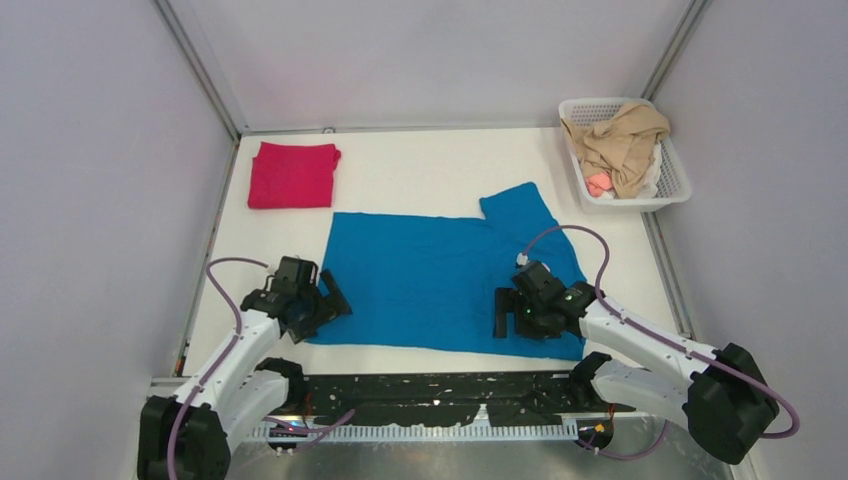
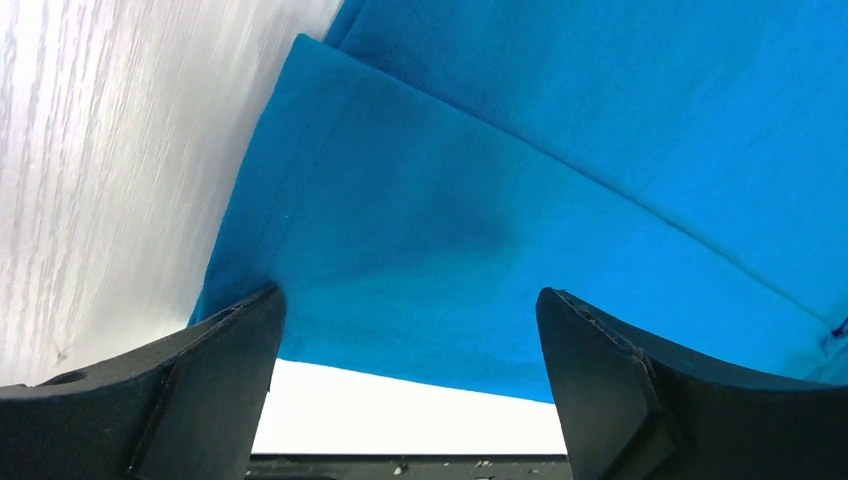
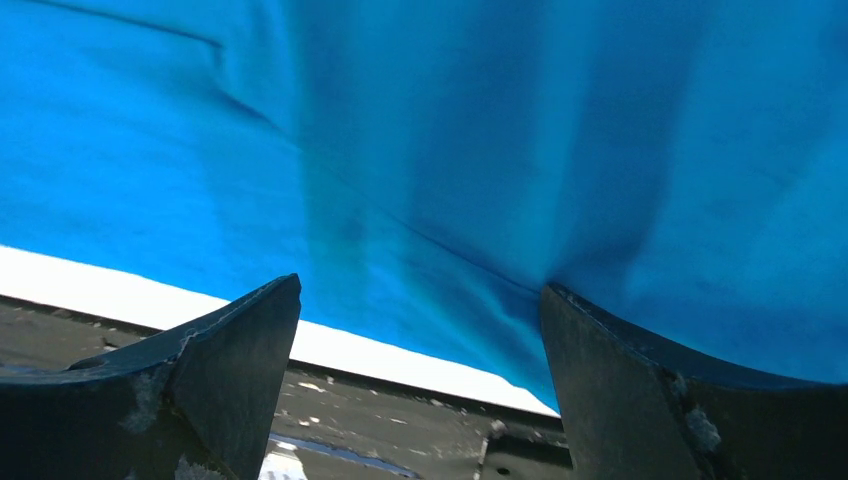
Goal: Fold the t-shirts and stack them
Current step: Fold the flattened tshirt in 1/3 of the way
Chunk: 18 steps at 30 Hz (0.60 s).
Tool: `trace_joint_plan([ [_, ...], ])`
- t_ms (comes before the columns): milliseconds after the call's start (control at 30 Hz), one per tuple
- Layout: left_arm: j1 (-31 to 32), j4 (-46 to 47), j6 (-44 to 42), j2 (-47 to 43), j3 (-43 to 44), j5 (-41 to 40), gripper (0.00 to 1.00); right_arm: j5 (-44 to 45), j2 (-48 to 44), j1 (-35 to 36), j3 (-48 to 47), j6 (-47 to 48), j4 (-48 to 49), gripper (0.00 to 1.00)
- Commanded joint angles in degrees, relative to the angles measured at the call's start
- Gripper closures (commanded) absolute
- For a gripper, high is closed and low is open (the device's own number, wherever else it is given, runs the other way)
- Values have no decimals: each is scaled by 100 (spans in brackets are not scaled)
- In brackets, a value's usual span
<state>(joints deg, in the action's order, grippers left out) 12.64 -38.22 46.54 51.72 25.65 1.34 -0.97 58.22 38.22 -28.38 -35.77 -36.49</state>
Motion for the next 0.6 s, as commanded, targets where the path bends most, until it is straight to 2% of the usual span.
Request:
trace_joint_plan([
  [0,1,-930,69,-231,-207,-71,0,600,-193,24,-235,-264,-898,5],
  [167,10,-1055,119,-507,-335,24,0,786,82,11,-409,-118,-781,5],
  [400,14,-1361,204,-1125,-220,126,0,1178,-286,14,-1189,293,-448,5],
  [467,12,-1391,198,-1267,-70,91,0,1435,-375,-2,-1502,497,-403,5],
  [567,11,-1191,115,-1233,429,-78,0,2301,-244,-57,-1864,479,-275,5],
])
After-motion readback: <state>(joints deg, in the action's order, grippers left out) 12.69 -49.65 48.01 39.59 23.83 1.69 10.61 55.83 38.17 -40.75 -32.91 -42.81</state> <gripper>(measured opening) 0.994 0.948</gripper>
